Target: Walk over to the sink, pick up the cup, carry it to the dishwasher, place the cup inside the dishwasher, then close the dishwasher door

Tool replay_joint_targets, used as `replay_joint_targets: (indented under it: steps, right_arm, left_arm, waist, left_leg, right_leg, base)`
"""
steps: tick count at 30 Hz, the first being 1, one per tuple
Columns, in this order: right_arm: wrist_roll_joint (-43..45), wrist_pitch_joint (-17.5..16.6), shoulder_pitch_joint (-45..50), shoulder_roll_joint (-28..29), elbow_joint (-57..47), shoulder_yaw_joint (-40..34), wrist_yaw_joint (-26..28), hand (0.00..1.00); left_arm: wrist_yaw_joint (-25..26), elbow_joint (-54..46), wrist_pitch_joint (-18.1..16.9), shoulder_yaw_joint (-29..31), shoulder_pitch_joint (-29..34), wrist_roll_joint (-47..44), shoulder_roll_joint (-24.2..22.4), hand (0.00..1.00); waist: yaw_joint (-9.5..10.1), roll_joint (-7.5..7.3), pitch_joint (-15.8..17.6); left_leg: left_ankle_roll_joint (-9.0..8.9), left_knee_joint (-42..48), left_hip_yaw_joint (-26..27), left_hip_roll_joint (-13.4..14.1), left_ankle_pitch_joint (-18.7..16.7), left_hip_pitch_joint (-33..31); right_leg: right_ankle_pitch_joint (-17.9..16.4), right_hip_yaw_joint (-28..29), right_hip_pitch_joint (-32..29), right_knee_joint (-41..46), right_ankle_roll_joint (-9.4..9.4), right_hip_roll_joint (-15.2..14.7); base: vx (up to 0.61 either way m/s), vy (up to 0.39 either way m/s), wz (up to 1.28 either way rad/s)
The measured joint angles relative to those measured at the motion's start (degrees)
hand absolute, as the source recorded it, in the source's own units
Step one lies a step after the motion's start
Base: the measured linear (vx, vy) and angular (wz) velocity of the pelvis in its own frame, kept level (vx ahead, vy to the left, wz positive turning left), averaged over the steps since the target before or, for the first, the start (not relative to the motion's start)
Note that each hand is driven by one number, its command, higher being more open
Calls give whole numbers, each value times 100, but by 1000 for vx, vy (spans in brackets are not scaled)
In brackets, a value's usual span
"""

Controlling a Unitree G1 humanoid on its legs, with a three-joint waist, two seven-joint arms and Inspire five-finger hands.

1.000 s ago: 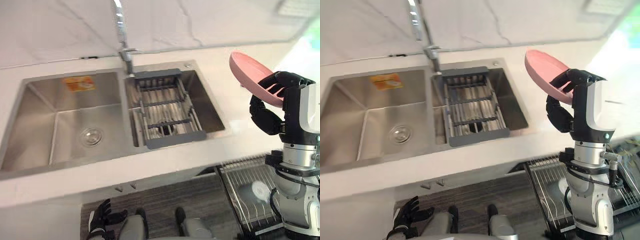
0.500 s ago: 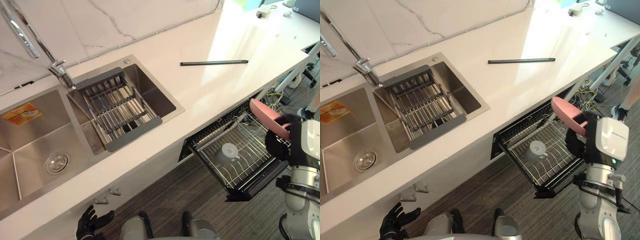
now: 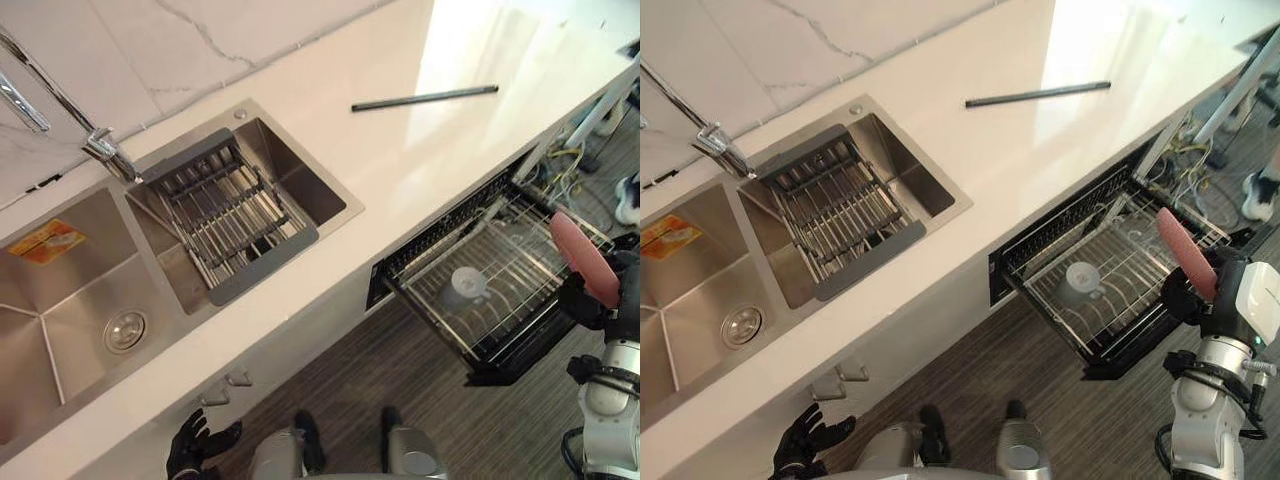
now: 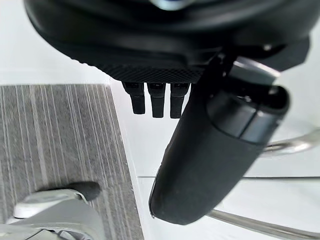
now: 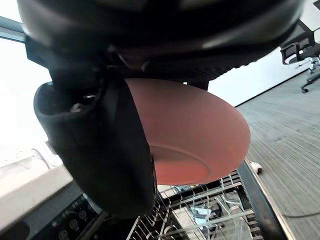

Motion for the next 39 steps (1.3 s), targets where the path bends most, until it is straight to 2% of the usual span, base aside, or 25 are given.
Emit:
replay_joint_targets:
  steps: [6,11,13,21,22,28,33,39]
  right_arm:
    - [600,11,-712,-356,400,245,-130,30]
    - [855,23,-1572,-679,1212,649,-184,30]
    - [946,59,-2019,-765,1762,876,-172,30]
    - [1231,239,-2819,-1020,2745,1214,-102,30]
    - [1254,243,-2973,-1115,2855,1255,-102,90]
    - [1291,304,-3459,-1303,3099,1364,-107,90]
    - [1289,357,-3471,-1258,3028,1369,-153,90]
    - [1298,399,-3074,-844,2034,1087,-378,90]
  left_arm:
    - [21,-15,-9,-232,-241,-215,-96,90]
    - [42,-57,-104,-291,-503,-252,-110,90]
    - [69,-60,-165,-344,-619,-348,-101,90]
    - [71,-41,-246,-517,-861,-451,-99,90]
    - [71,-38,-264,-518,-882,-453,-99,90]
    - [83,47,-324,-526,-1110,-572,-98,90]
    - [151,66,-322,-526,-1134,-589,-99,90]
    - [180,4,-321,-496,-1137,-595,-94,90]
  waist:
    - [34,12,404]
    - [152,35,589]
    - [177,98,738]
    - [296,209,900]
    - [303,216,904]
    - [388,217,960]
    - [443,178,986]
    - [396,61,1058]
  left_leg:
    - [67,51,211,-30,49,-369]
    - [94,30,353,-31,88,-628]
    - [109,-1,386,-40,97,-685]
    - [216,-219,418,-172,182,-901]
    - [237,-239,418,-192,204,-960]
    - [356,-345,413,-293,335,-1121]
    - [402,-342,348,-365,389,-1215]
    - [405,-191,91,-382,390,-1242]
  right_leg:
    - [7,244,-604,311,31,-56]
    - [113,400,-931,292,57,-40]
    - [192,441,-976,198,81,-37]
    - [502,588,-1190,-136,182,-92]
    - [567,599,-1237,-188,191,-107]
    - [887,627,-1291,-526,227,-154]
    - [974,626,-1286,-690,265,-198]
    - [1004,587,-1193,-726,264,-180]
  base:
    - [-53,17,-15]
    - [9,13,-13]
    - [36,22,-10]
    - [14,47,-8]
    - [-33,61,-1]
    - [-66,55,1]
    - [-68,30,3]
    - [-7,7,2]
